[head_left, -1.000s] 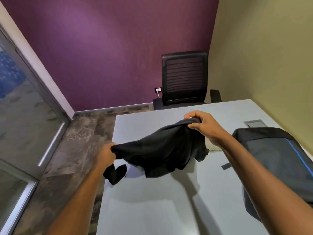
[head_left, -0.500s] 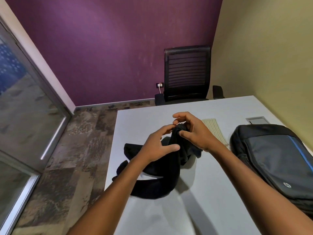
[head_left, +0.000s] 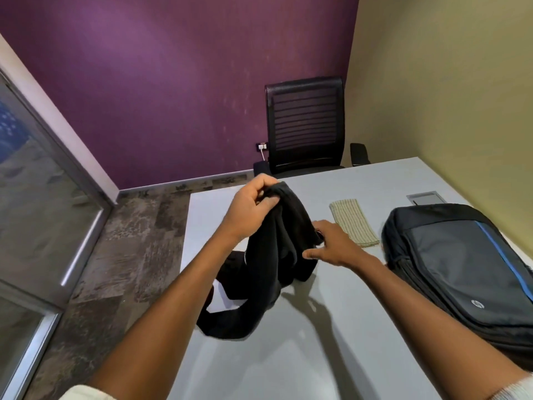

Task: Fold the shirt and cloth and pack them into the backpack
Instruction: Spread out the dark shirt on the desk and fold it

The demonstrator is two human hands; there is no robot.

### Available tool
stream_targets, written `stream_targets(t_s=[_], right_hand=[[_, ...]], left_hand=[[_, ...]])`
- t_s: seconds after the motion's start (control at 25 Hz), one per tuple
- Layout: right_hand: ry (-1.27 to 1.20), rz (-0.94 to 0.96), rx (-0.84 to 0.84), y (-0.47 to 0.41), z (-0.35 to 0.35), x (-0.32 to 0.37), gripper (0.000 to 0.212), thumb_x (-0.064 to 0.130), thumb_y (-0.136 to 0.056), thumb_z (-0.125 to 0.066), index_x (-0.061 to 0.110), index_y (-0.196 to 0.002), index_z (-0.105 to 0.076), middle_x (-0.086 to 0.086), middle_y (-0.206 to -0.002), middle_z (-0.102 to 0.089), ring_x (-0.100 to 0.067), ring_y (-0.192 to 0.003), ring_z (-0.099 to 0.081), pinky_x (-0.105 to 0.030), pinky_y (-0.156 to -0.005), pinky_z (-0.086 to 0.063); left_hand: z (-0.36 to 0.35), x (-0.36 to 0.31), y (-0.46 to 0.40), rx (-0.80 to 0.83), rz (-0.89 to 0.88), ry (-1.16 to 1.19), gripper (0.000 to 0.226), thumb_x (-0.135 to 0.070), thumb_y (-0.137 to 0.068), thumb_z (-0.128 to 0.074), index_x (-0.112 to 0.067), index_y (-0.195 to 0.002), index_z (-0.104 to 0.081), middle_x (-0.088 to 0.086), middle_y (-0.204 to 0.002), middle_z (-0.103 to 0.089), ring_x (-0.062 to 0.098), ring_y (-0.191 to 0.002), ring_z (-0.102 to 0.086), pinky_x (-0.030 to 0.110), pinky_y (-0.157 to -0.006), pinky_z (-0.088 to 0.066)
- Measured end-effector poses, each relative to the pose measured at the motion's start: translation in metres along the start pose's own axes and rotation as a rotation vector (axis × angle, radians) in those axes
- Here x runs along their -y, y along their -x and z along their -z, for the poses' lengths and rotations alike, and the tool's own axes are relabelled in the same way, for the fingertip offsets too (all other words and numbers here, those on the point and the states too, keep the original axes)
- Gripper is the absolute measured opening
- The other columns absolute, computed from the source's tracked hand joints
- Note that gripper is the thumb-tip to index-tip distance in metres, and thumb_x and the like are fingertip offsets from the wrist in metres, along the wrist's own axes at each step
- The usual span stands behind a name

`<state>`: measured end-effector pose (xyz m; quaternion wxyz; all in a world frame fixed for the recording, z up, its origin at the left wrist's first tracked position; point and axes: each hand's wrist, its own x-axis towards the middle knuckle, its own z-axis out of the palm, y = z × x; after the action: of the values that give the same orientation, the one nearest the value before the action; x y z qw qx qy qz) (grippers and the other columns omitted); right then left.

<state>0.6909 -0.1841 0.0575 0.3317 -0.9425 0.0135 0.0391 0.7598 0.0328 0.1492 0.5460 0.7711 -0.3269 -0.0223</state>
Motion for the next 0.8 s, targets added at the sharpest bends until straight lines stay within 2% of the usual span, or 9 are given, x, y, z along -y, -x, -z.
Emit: stream_targets(t_s=[0.12, 0.2, 0.32, 0.44, 0.52, 0.6, 0.64, 0.72, 0.8], right_hand=[[-0.100, -0.052, -0.165, -0.006, -0.010, -0.005, 0.012, 0.028, -0.083, -0.068, 0.028, -0.081, -0.056, 0.003, -0.079, -0.062, -0.023, -0.078, -0.059, -0.035, -0.069, -0.049], [-0.170, -0.080, -0.316, -0.013, 0.005, 0.001, 0.016, 0.016, -0.091, -0.062, 0.024, -0.080, -0.054, 0.006, -0.071, -0.060, -0.020, -0.070, -0.057, -0.031, -0.061, -0.043], [-0.176, -0.017, -0.507, -0.026, 0.054, 0.024, 0.012, 0.019, -0.094, -0.058, 0.020, -0.082, -0.056, 0.001, -0.072, -0.061, -0.021, -0.071, -0.057, -0.034, -0.064, -0.044], [-0.232, 0.122, -0.600, -0.035, 0.103, 0.065, 0.015, 0.014, -0.096, -0.055, 0.013, -0.082, -0.053, 0.004, -0.069, -0.056, -0.010, -0.062, -0.050, -0.015, -0.054, -0.036], [-0.292, 0.171, -0.630, -0.041, 0.125, 0.093, 0.021, 0.018, -0.097, -0.055, 0.009, -0.079, -0.051, 0.006, -0.066, -0.052, -0.006, -0.058, -0.044, -0.021, -0.053, -0.034], [-0.404, 0.185, -0.618, -0.046, 0.138, 0.113, 0.027, 0.028, -0.095, -0.059, 0.013, -0.073, -0.052, 0.008, -0.063, -0.049, -0.007, -0.057, -0.041, -0.029, -0.056, -0.033], [-0.457, 0.194, -0.587, -0.047, 0.140, 0.121, 0.030, 0.031, -0.093, -0.061, 0.016, -0.069, -0.052, 0.009, -0.061, -0.047, -0.007, -0.056, -0.040, -0.030, -0.055, -0.032], [-0.508, 0.200, -0.506, -0.048, 0.139, 0.136, 0.036, 0.036, -0.091, -0.064, 0.010, -0.068, -0.055, 0.005, -0.061, -0.044, -0.009, -0.057, -0.039, -0.030, -0.057, -0.031], [-0.520, 0.190, -0.431, -0.048, 0.133, 0.147, 0.046, 0.039, -0.089, -0.066, -0.003, -0.075, -0.056, -0.002, -0.064, -0.045, -0.013, -0.059, -0.041, -0.032, -0.059, -0.032]], left_hand=[[0.020, -0.011, -0.015, -0.042, -0.064, -0.048, 0.014, -0.005, -0.094, -0.057, -0.016, -0.103, -0.063, -0.002, -0.094, -0.064, 0.009, -0.088, -0.059, 0.024, -0.083, -0.051], [0.042, -0.011, -0.023, -0.153, -0.094, -0.162, 0.012, -0.009, -0.093, -0.057, -0.012, -0.103, -0.062, 0.002, -0.095, -0.065, 0.010, -0.089, -0.059, 0.029, -0.085, -0.050], [0.084, -0.005, -0.028, -0.337, -0.082, -0.322, 0.010, -0.011, -0.094, -0.057, -0.016, -0.102, -0.060, -0.002, -0.091, -0.063, 0.005, -0.084, -0.056, 0.022, -0.081, -0.045], [0.116, -0.005, -0.032, -0.431, -0.044, -0.407, 0.015, -0.012, -0.096, -0.058, -0.027, -0.099, -0.057, -0.007, -0.088, -0.062, 0.004, -0.082, -0.054, 0.018, -0.076, -0.043], [0.130, -0.011, -0.040, -0.518, -0.033, -0.417, 0.018, -0.014, -0.096, -0.058, -0.032, -0.095, -0.055, -0.011, -0.087, -0.061, 0.004, -0.082, -0.054, 0.023, -0.076, -0.044], [0.138, -0.014, -0.046, -0.596, 0.072, -0.463, 0.012, -0.017, -0.095, -0.058, -0.029, -0.097, -0.057, -0.008, -0.091, -0.064, 0.013, -0.088, -0.058, 0.030, -0.080, -0.045], [0.140, -0.013, -0.048, -0.595, 0.164, -0.518, 0.010, -0.019, -0.094, -0.059, -0.024, -0.102, -0.058, -0.003, -0.097, -0.066, 0.020, -0.094, -0.060, 0.034, -0.082, -0.046], [0.136, -0.015, -0.049, -0.460, 0.259, -0.593, 0.030, -0.024, -0.085, -0.063, -0.025, -0.114, -0.058, 0.001, -0.113, -0.067, 0.025, -0.109, -0.062, 0.037, -0.092, -0.047], [0.115, -0.026, -0.044, -0.152, 0.152, -0.464, 0.056, -0.036, -0.074, -0.071, -0.037, -0.127, -0.050, -0.008, -0.127, -0.062, 0.010, -0.124, -0.057, 0.030, -0.103, -0.044]])
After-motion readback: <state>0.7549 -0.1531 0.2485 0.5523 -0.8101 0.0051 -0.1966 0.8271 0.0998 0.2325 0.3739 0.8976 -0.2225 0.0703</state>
